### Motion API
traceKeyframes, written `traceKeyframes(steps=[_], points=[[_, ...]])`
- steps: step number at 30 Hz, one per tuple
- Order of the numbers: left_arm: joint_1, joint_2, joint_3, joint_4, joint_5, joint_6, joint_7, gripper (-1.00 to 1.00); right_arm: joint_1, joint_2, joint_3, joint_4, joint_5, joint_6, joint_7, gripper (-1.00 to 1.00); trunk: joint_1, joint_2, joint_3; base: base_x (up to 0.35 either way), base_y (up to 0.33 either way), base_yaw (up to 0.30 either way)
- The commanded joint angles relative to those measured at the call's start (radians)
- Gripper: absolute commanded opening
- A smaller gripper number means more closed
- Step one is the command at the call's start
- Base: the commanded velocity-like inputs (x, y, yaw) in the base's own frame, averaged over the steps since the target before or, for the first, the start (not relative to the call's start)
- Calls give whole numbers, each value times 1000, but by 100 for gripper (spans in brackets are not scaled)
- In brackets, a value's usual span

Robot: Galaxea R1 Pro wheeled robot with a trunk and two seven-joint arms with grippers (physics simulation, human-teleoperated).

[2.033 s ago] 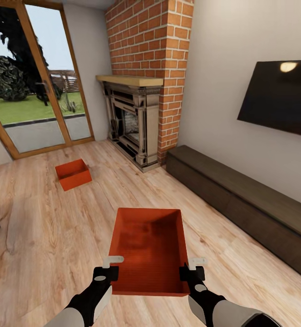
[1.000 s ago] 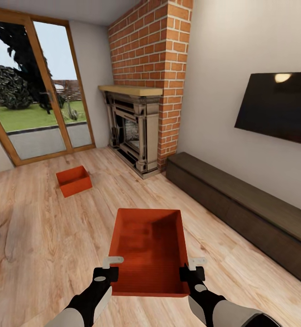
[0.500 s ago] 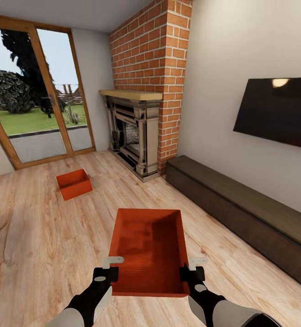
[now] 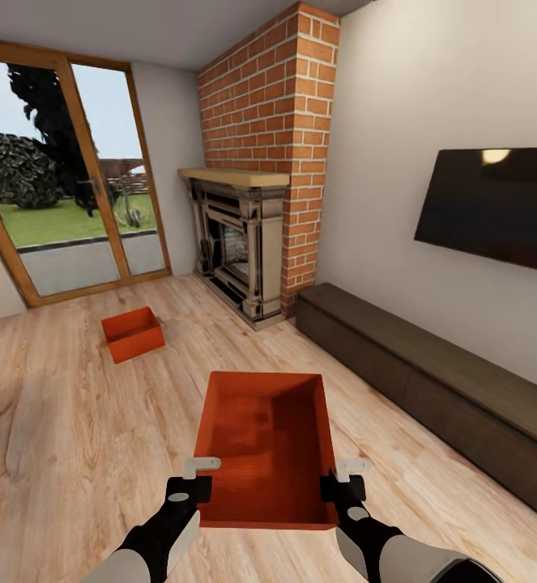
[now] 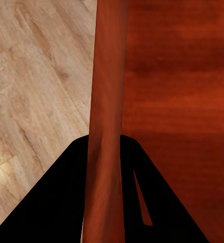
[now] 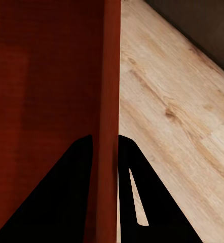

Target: Move the two storage containers from the living room to the garage. In the garage, place one container on the floor and stack the other container on top of it (either order is fine).

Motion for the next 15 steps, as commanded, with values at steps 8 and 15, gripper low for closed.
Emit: traceKeyframes(steps=[8,15], points=[[0,1,65,0,5,8,27,-100,-1,0,-47,-2,-3,-14,-4,-100,0,-1,12,0,0,0],[0,1,65,0,5,8,27,-100,-1,0,-47,-2,-3,-14,-4,-100,0,-1,23,0,0,0]])
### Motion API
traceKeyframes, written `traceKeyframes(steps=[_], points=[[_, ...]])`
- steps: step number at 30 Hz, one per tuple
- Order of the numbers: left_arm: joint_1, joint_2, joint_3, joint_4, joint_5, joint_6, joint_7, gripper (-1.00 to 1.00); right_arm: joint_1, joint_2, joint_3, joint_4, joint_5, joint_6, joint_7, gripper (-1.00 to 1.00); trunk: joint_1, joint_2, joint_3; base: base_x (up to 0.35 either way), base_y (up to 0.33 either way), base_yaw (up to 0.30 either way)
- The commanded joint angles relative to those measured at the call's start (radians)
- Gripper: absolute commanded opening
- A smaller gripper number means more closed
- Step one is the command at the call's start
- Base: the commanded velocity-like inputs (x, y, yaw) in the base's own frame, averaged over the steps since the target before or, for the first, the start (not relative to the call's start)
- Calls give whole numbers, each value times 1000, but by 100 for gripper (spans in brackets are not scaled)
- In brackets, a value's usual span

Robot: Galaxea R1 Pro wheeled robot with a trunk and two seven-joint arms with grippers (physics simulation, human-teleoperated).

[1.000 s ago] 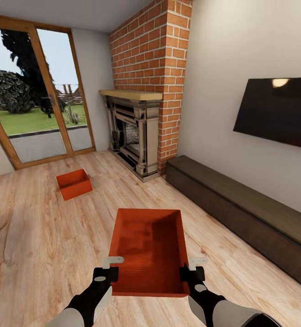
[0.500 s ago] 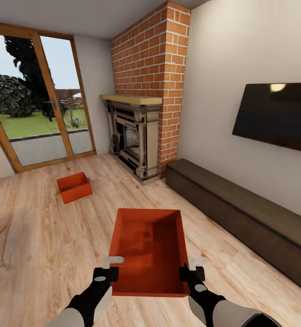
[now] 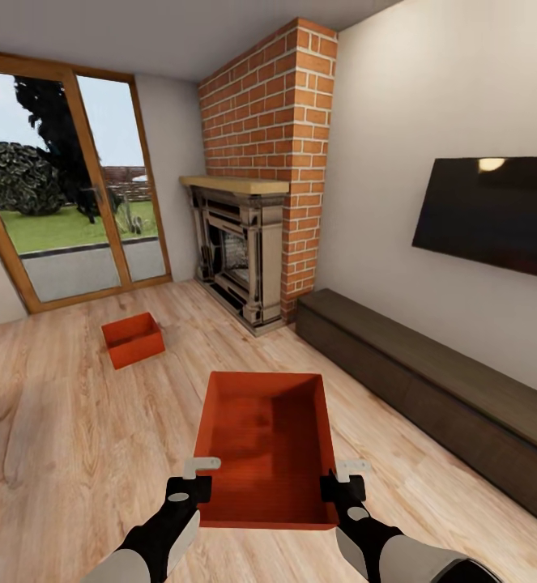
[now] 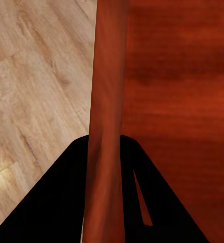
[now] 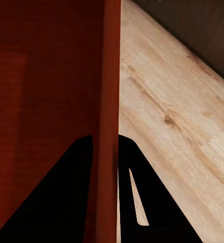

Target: Move the two storage containers from the living room to the garage. In the garage, place one container on the floor and stack the other container on top of it (either order is fine).

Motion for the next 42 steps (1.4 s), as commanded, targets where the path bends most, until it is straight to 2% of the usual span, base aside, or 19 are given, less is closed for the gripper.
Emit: traceKeyframes(steps=[1,42], points=[[0,1,65,0,5,8,27,-100,-1,0,-47,-2,-3,-14,-4,-100,0,-1,1,0,0,0],[0,1,65,0,5,7,27,-100,-1,0,-47,-2,-3,-14,-4,-100,0,-1,67,0,0,0]])
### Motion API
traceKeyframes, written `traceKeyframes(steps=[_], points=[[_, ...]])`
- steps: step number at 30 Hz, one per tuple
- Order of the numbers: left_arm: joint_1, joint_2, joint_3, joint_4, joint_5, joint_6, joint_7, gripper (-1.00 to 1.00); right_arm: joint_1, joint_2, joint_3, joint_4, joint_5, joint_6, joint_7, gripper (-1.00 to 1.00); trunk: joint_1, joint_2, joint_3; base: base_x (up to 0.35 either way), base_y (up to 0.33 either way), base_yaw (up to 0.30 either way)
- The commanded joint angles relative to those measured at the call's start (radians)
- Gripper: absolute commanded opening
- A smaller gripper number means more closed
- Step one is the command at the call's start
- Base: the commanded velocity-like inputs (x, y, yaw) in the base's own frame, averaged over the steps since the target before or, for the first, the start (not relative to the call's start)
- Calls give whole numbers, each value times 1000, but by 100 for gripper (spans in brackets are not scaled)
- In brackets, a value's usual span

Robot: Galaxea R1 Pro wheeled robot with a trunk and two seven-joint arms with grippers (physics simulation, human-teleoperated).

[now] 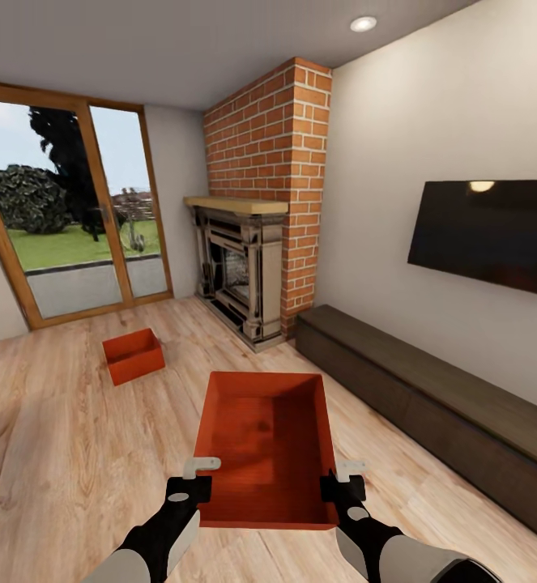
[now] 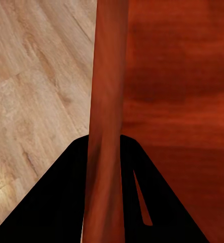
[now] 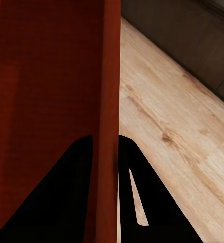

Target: Move the two storage containers from the living room to the garage. In the garage, place one container on the floor and stack the other container on top of it (either order is fine).

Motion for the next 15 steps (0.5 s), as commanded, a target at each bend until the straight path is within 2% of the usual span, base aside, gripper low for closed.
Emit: traceKeyframes(steps=[1,15], points=[[0,1,65,0,5,8,27,-100,-1,0,-48,-3,-3,-13,-4,-100,0,-1,0,0,0,0],[0,1,66,0,5,9,27,-100,-1,0,-48,-3,-3,-13,-4,-100,0,-1,23,0,0,0]])
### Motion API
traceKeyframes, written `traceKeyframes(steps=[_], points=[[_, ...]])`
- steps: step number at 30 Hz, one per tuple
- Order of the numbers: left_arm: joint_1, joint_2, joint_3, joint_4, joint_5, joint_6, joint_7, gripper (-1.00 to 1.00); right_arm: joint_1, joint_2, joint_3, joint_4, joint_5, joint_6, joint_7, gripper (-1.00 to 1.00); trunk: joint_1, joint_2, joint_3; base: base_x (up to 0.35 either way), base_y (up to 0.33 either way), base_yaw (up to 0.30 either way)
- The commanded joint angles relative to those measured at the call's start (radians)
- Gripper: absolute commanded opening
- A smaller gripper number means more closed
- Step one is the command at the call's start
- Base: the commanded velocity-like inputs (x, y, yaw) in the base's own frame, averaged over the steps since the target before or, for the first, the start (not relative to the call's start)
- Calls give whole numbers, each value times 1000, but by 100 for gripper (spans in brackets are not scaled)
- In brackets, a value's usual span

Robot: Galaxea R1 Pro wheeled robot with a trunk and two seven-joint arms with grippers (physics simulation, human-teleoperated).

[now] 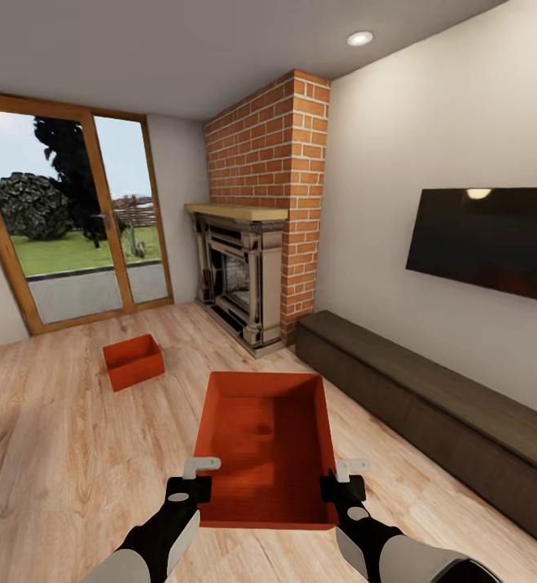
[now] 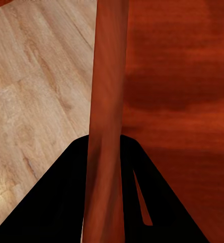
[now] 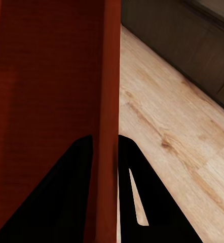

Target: Move the two storage containers from the living room to the garage. In the garage, place one container on the floor and stack the other container on top of it (either order is fine).

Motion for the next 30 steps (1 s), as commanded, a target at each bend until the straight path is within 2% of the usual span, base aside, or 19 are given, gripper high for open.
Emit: traceKeyframes(steps=[1,30], points=[[-1,1,65,0,5,8,27,-100,-1,0,-48,-2,-3,-14,-4,-100,0,-1,0,0,0,0],[-1,1,66,-2,3,8,25,-100,-1,0,-48,-2,-3,-13,-4,-100,0,-1,3,0,0,0]])
